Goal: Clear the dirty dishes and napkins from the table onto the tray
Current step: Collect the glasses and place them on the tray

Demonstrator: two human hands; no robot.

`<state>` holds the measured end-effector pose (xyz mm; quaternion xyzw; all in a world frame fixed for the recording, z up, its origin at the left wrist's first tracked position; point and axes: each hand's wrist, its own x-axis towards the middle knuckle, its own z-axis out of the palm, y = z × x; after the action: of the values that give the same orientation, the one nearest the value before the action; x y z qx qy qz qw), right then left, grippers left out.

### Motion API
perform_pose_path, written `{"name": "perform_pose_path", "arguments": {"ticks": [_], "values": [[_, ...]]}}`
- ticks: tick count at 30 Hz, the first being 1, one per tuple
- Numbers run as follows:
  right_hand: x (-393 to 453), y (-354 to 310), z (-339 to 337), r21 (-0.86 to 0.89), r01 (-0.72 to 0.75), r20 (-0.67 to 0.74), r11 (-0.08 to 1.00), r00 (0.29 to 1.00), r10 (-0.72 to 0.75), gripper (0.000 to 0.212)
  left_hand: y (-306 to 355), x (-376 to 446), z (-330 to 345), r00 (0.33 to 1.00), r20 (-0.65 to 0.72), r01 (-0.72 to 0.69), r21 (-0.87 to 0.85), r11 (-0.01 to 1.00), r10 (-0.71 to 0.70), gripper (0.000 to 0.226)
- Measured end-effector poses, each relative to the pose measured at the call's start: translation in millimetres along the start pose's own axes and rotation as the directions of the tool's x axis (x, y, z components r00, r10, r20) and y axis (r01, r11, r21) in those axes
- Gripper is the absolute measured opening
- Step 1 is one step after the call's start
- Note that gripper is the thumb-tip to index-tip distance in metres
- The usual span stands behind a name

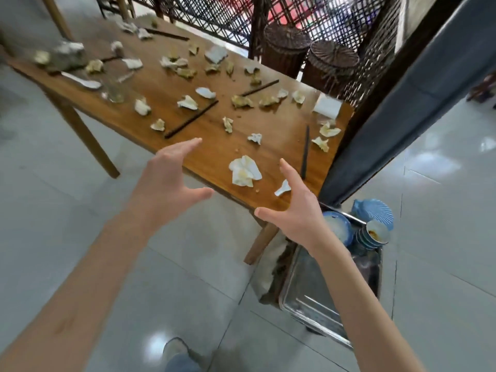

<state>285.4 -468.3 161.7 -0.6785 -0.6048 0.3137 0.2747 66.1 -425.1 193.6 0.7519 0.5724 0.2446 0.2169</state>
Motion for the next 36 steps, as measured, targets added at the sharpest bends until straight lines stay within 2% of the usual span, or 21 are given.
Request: {"name": "perform_pose_path", "arguments": {"ticks": [11,17,24,27,32,36], "values": [[142,-140,86,-0.015,0.024,0.034,1.0,0.999,-0.024,0.1,-120,95,-132,0.989,-0.142,0.046,0.012,0.999,-0.044,0.09],[248,-188,131,-0.027,0.051,0.083,0.998,0.995,-0.048,0.1,-194,179,-162,0.98,-0.166,0.116,0.029,0.993,-0.109,0.09],[369,-236,182,-0.037,0.132,0.221,0.991,0.968,-0.121,0.097,-280,275,-195,0.957,-0.181,0.24,0.064,0.969,-0.225,0.089],[411,-253,205,-0.087,0.147,0.239,0.985,0.963,-0.122,0.094,-316,308,-205,0.944,-0.19,0.288,0.086,0.954,-0.268,0.089],[473,-273,245,-0.104,0.145,0.286,0.984,0.952,-0.11,0.097,-373,365,-216,0.953,-0.156,0.269,0.035,0.962,-0.261,0.086],[513,-283,280,-0.131,0.097,0.228,0.987,0.972,-0.066,0.097,-419,416,-225,0.971,-0.096,0.22,0.023,0.975,-0.217,0.084]]}}
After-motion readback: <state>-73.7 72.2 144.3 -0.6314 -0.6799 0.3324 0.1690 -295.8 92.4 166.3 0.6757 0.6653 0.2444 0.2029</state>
